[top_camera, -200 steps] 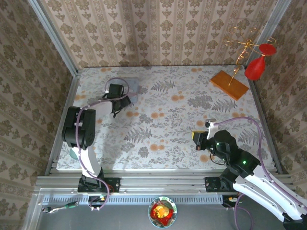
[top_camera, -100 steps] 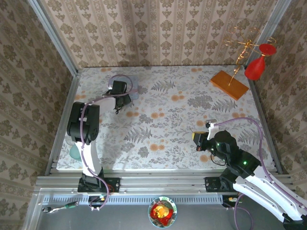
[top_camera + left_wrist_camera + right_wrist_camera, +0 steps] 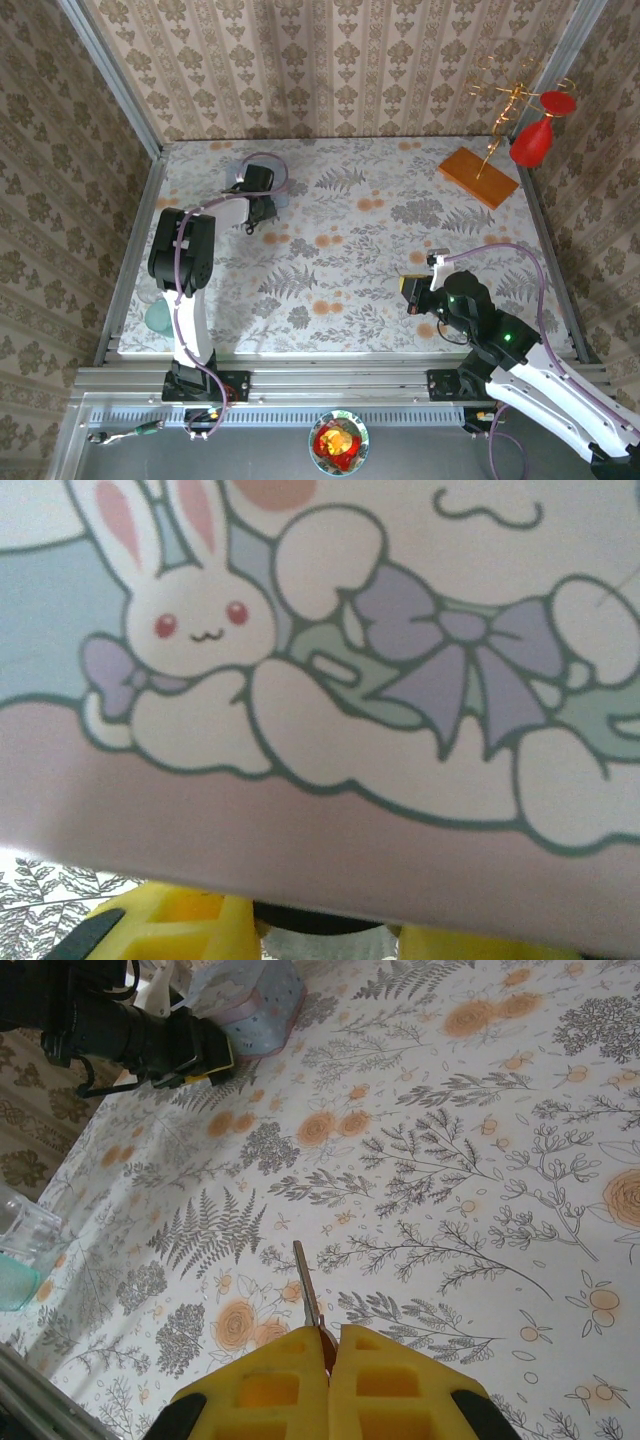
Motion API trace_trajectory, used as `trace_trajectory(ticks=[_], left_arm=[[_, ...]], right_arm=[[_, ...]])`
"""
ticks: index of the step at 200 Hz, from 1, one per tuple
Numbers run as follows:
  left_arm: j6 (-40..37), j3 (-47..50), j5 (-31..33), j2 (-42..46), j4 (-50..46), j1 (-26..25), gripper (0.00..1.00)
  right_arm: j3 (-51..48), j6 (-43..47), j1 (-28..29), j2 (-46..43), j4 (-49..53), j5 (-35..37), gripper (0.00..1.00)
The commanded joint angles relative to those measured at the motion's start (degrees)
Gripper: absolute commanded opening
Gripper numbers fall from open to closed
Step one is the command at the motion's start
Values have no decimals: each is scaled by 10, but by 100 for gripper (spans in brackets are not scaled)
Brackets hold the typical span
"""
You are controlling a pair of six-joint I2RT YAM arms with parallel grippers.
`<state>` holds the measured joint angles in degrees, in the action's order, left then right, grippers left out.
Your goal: Unlock the padlock with the key
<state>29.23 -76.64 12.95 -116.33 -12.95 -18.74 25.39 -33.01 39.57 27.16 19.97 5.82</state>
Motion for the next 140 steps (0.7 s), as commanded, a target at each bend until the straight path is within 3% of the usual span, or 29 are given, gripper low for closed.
trace_trajectory(ticks=[1, 46, 84, 115, 140], left_arm=[[-8, -13, 9, -8, -22, -3, 25], [-17, 17, 18, 21, -27, -29, 17], [18, 45, 13, 65, -77, -71, 17], [83, 60, 18, 95, -156, -141, 16], [126, 93, 6, 109, -165, -195, 16]], right_arm=[[-5, -10, -2, 9, -19, -3, 0], [-18, -28, -2, 32, -51, -13, 0], [-16, -28, -2, 53, -66, -14, 0], [-20, -33, -2, 73, -82, -17, 0], [-24, -36, -2, 81, -90, -17, 0]])
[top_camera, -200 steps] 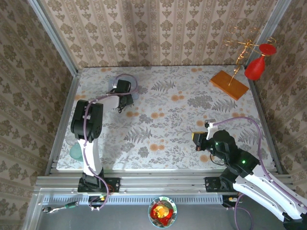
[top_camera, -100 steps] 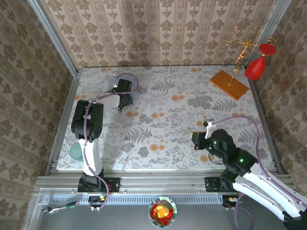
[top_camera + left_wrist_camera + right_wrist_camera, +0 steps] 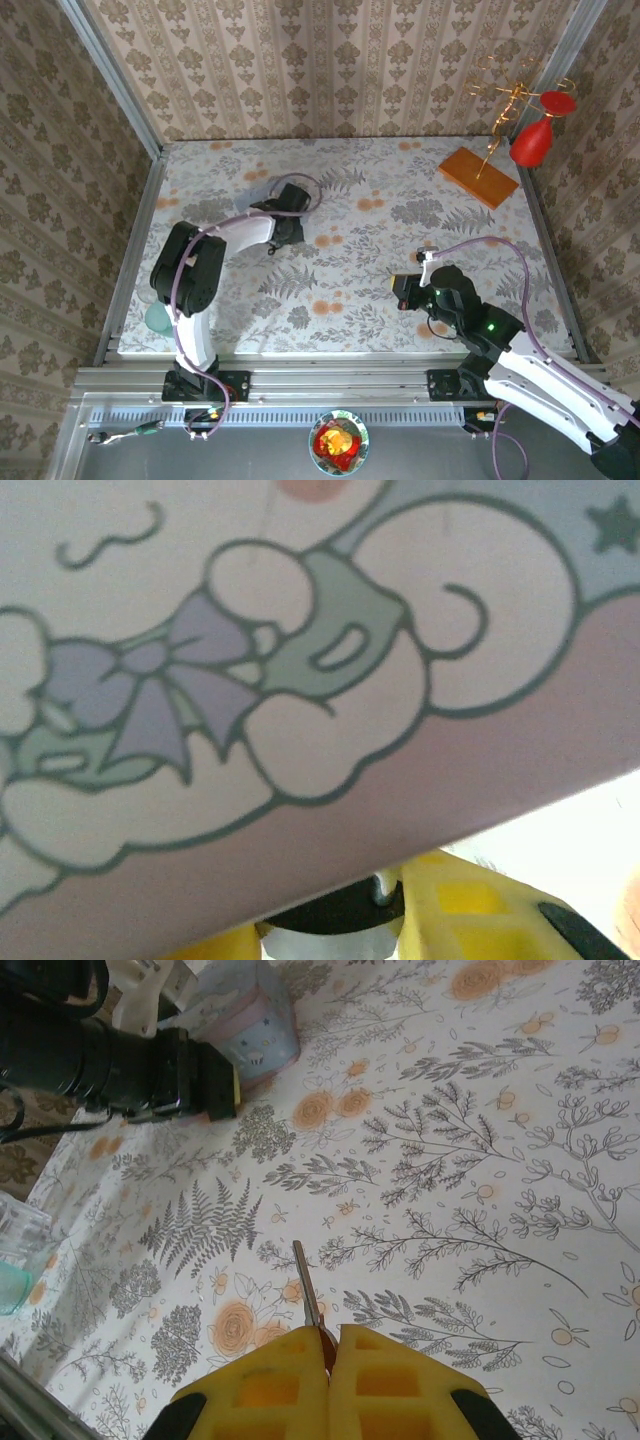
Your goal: Unlock the padlock with the key
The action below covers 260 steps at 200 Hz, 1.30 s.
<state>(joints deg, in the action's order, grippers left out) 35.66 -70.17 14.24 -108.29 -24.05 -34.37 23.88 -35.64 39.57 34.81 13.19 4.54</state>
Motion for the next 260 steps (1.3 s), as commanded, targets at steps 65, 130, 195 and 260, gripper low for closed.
trace_trajectory(ticks=[65, 130, 195, 260], left_arm=[[154, 81, 14, 53, -45, -177, 14], [154, 149, 10, 88, 15, -218, 29], [23, 335, -121, 194, 281, -146, 61], [-74, 431, -228, 214, 457, -86, 64]], right_arm=[[-10, -18, -2, 14, -31, -3, 0], [-13, -35, -2, 16, -35, -7, 0], [-17, -54, -2, 28, -51, -10, 0], [-10, -67, -2, 64, -80, -22, 0]])
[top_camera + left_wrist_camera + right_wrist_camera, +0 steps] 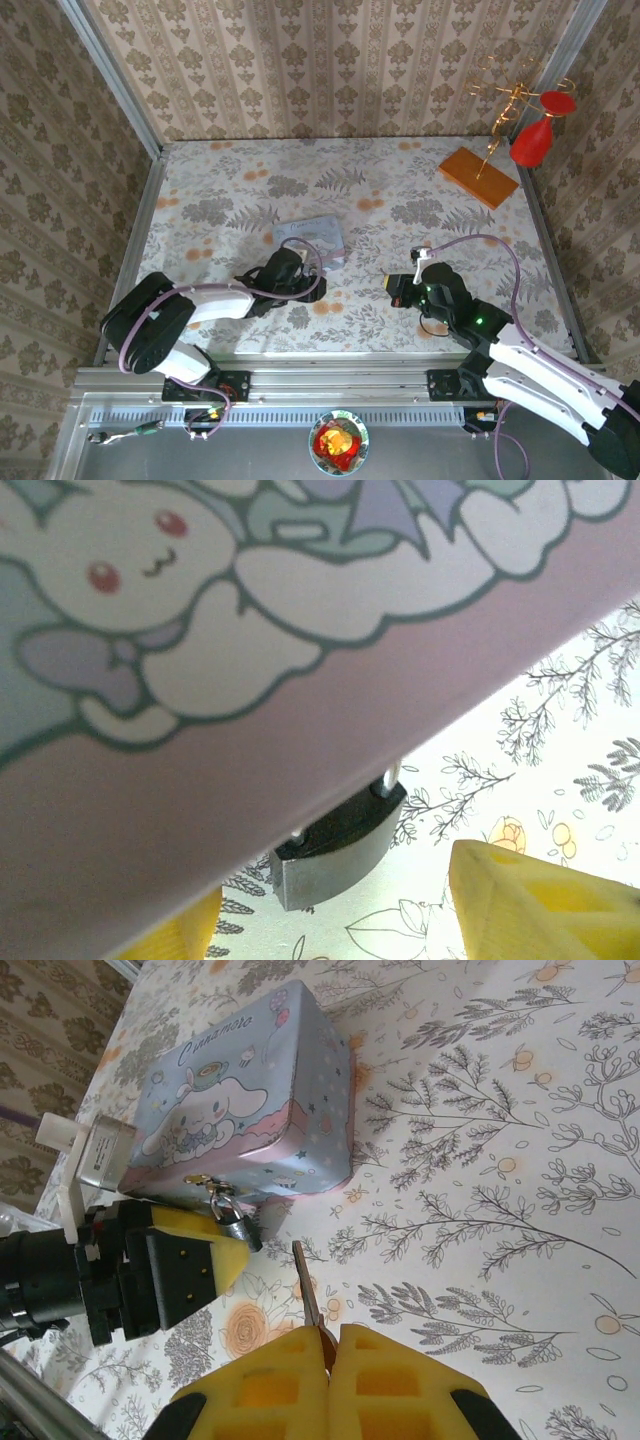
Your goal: Unlock the padlock with the key
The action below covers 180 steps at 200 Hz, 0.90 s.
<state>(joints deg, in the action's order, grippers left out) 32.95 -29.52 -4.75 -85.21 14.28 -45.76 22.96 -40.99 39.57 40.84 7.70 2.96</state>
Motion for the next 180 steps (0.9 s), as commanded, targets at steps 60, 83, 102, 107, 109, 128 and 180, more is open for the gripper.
trace_trajectory(ticks=[60, 83, 102, 107, 109, 128, 180], left_arm=[[-32, 18, -44, -54, 126, 58, 50], [-17, 17, -56, -75, 157, 60, 47], [0, 16, -64, -91, 187, 61, 43], [3, 14, -66, -94, 191, 61, 41], [5, 14, -66, -96, 192, 61, 41], [14, 10, -63, -104, 197, 61, 33], [43, 12, -72, -85, 190, 64, 13]], right_arm=[[5, -22, -1, 30, -44, -20, 0], [6, -24, -1, 38, -49, -21, 0], [9, -24, 0, 45, -53, -24, 0], [10, -24, 0, 48, -54, -26, 0], [10, -24, 0, 49, -54, -25, 0], [13, -25, 0, 56, -56, -29, 0], [6, -43, 7, 78, -84, -40, 0]])
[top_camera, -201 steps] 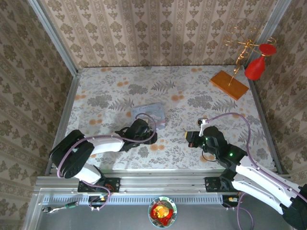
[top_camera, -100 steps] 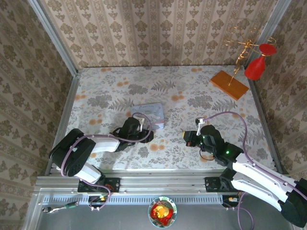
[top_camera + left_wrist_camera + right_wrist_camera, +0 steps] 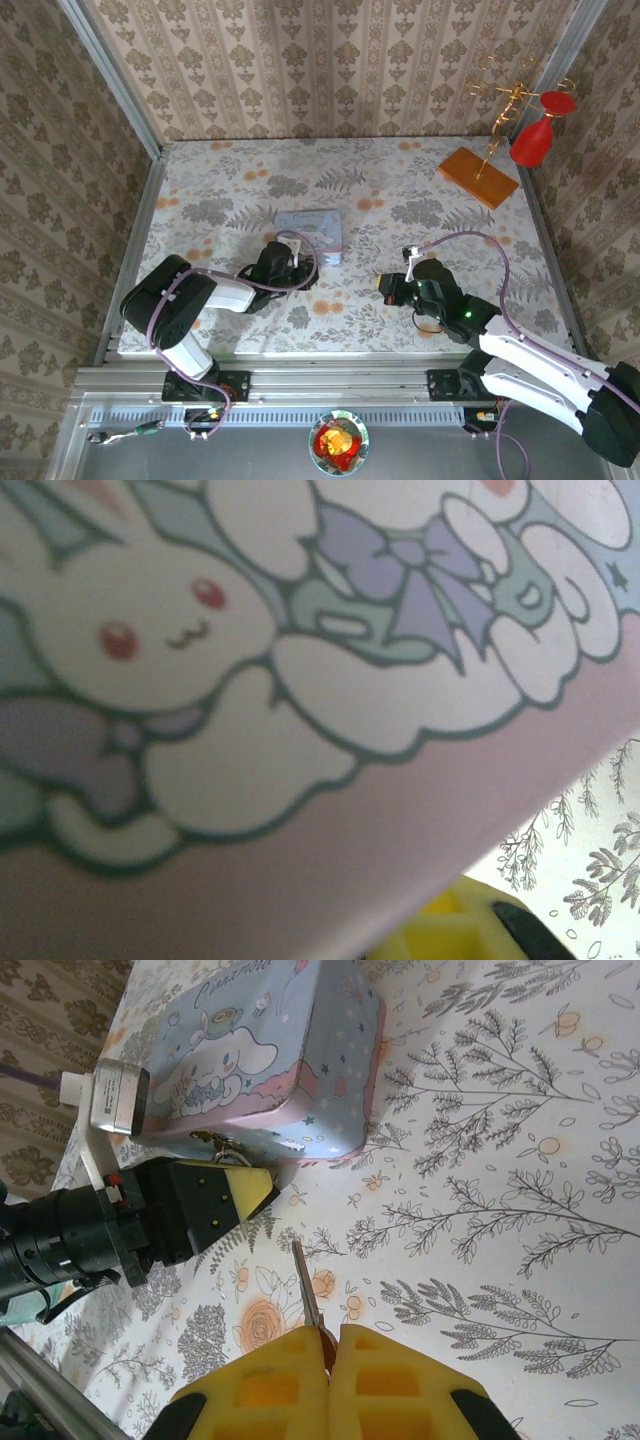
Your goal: Unlock the padlock with the key
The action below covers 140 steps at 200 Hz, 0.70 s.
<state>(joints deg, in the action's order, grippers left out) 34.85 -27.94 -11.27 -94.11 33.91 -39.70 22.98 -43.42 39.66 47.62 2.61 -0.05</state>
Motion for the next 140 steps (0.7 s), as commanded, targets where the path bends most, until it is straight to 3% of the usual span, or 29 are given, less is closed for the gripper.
trace_trajectory(ticks=[1, 59, 140], left_arm=[[25, -4, -8, 5, -7, 3, 13], [140, -38, -97, 66, -86, 5, 7], [286, -37, -181, 66, -46, 10, 7]], right_arm=[[6, -20, 5, 10, -34, -11, 0], [-4, -76, 7, 77, -97, -55, 0], [-19, -147, 8, 207, -247, -133, 0]])
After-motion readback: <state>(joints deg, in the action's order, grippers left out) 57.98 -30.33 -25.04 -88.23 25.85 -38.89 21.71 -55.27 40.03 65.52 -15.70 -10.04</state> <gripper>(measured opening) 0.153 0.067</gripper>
